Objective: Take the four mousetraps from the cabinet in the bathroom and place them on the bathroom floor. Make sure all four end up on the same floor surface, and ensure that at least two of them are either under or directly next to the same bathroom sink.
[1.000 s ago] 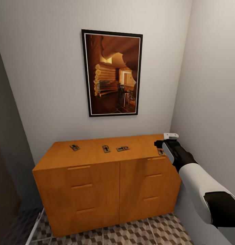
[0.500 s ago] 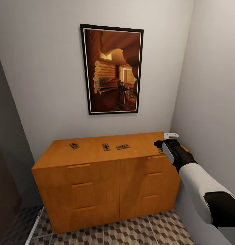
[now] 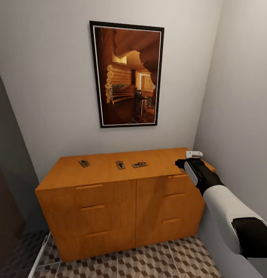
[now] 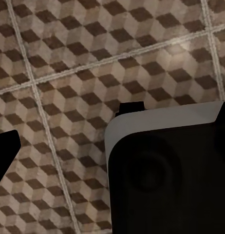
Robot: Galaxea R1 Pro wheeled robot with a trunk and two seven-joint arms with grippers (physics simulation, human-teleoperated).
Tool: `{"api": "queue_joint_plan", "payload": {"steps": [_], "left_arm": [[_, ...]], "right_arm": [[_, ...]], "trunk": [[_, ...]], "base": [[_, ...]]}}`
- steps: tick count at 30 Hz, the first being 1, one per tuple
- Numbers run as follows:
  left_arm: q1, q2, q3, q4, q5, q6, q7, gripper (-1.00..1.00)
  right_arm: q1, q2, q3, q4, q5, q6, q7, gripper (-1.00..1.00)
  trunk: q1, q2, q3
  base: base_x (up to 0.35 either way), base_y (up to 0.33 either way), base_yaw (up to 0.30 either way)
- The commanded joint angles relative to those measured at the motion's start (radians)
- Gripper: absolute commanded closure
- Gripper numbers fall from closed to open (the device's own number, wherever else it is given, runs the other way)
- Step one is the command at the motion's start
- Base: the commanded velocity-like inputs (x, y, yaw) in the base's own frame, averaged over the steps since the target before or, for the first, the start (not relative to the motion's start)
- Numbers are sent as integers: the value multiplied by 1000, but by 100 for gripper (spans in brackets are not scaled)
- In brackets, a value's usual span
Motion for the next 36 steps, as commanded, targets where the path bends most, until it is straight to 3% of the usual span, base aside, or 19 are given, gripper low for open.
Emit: {"api": "queue_joint_plan", "payload": {"steps": [1,28,36], "left_arm": [[0,0,-9,0,2,-2,6,-100],[0,-1,-8,0,2,-2,11,-100],[0,-1,-8,0,2,-2,11,-100]], "right_arm": [[-1,-2,8,-1,-10,4,-9,-100],[-1,1,9,-3,-12,4,-6,-100],[-1,4,9,-3,-12,3,47,-100]], "trunk": [[0,-1,-2],[0,-1,-9],[0,-1,-9]], "base": [[0,0,0],[0,-12,0],[0,-116,0]]}}
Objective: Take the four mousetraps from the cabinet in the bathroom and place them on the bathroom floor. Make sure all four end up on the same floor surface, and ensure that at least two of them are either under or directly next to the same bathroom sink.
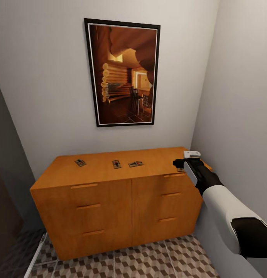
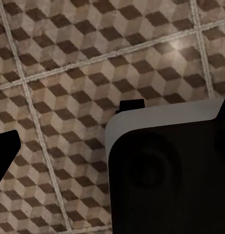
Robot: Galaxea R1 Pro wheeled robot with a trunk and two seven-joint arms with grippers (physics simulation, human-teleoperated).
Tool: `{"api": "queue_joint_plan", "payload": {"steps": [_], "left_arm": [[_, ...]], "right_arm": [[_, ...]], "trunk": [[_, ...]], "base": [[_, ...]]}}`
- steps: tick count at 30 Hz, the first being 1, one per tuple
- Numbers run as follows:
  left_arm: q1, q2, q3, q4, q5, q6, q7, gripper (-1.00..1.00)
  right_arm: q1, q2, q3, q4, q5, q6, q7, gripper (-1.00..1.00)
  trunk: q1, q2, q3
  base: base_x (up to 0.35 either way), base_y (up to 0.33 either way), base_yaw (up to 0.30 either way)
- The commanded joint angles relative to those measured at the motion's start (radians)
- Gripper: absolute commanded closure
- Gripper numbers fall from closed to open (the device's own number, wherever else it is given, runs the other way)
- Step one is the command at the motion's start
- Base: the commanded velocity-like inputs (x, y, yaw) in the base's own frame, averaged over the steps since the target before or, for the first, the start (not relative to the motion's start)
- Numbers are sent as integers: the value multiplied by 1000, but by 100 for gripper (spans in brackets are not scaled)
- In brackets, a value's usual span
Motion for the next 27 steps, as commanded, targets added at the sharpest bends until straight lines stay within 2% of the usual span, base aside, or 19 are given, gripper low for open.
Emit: {"api": "queue_joint_plan", "payload": {"steps": [1,8,27], "left_arm": [[0,0,-8,0,2,-2,6,-100],[0,0,-8,2,2,-2,6,-100],[0,0,-10,4,2,-2,6,-100]], "right_arm": [[-1,-2,8,-1,-10,4,0,-100],[-1,-2,8,-1,-10,4,33,-100],[-1,-3,8,-1,-8,4,40,-100]], "trunk": [[0,-1,-1],[0,-1,-1],[0,-1,-1]], "base": [[0,-45,0],[0,-16,0],[0,-1,0]]}}
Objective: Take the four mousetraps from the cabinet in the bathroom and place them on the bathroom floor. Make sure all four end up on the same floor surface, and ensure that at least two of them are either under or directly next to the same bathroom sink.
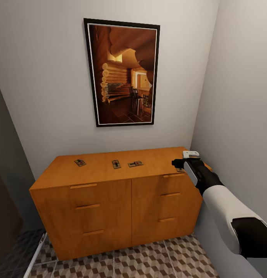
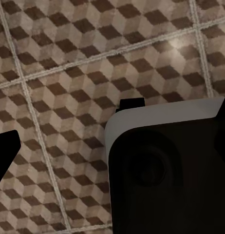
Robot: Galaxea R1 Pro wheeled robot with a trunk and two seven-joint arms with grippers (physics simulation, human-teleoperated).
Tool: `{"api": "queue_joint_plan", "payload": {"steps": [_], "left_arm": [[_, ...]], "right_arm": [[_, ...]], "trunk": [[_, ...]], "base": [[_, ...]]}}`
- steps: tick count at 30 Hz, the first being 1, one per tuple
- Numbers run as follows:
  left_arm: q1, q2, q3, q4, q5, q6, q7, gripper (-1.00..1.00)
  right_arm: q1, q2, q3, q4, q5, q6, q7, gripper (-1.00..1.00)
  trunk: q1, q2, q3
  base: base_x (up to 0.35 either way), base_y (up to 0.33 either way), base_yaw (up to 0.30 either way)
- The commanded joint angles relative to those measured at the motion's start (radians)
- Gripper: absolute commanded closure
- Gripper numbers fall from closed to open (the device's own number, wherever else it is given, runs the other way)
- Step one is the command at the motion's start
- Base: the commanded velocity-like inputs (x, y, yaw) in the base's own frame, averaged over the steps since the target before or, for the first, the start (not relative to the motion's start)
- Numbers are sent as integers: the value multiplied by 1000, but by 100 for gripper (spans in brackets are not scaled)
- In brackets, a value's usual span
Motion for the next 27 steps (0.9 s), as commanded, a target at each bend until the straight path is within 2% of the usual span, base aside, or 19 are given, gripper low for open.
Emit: {"api": "queue_joint_plan", "payload": {"steps": [1,14,27], "left_arm": [[0,0,-8,0,2,-2,6,-100],[0,-5,-9,0,2,-2,6,-100],[0,-6,-8,2,2,-2,9,-100]], "right_arm": [[-1,-2,8,-1,-11,4,-9,-100],[-1,-2,8,-1,-10,4,-9,-100],[-1,-2,7,-1,-10,4,-9,-100]], "trunk": [[0,-1,-1],[0,-1,-1],[0,-1,-1]], "base": [[0,0,0],[0,-6,0],[0,-166,0]]}}
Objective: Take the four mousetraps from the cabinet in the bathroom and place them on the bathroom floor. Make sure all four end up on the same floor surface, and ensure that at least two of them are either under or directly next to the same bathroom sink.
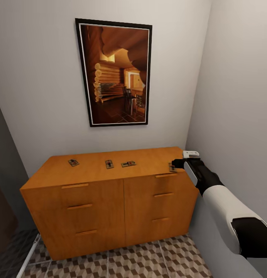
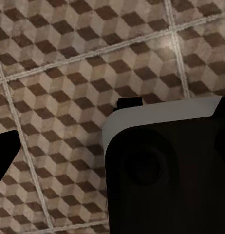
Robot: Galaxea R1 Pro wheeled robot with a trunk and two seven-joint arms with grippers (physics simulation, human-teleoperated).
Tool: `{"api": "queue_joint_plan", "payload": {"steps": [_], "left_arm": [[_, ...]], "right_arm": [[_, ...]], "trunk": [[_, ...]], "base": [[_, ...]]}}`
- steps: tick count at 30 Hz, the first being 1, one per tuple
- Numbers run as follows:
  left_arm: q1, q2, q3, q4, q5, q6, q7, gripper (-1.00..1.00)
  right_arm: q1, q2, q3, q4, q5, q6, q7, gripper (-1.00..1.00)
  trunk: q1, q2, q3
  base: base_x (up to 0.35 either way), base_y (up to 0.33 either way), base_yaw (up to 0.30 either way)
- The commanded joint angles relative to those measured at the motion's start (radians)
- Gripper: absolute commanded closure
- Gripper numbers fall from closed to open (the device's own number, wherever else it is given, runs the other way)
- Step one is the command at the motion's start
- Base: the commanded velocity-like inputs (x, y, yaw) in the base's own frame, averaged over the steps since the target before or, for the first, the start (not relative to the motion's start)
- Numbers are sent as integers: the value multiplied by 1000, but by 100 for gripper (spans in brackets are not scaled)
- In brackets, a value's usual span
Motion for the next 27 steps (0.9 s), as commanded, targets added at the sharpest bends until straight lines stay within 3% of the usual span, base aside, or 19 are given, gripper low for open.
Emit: {"api": "queue_joint_plan", "payload": {"steps": [1,27], "left_arm": [[0,0,-8,3,2,-2,6,-100],[0,0,-7,11,2,-2,4,-100]], "right_arm": [[-1,-2,8,-1,-11,4,-9,-100],[9,-4,7,0,-9,4,-9,-100]], "trunk": [[0,-1,-1],[0,-1,-1]], "base": [[0,-51,0],[0,8,0]]}}
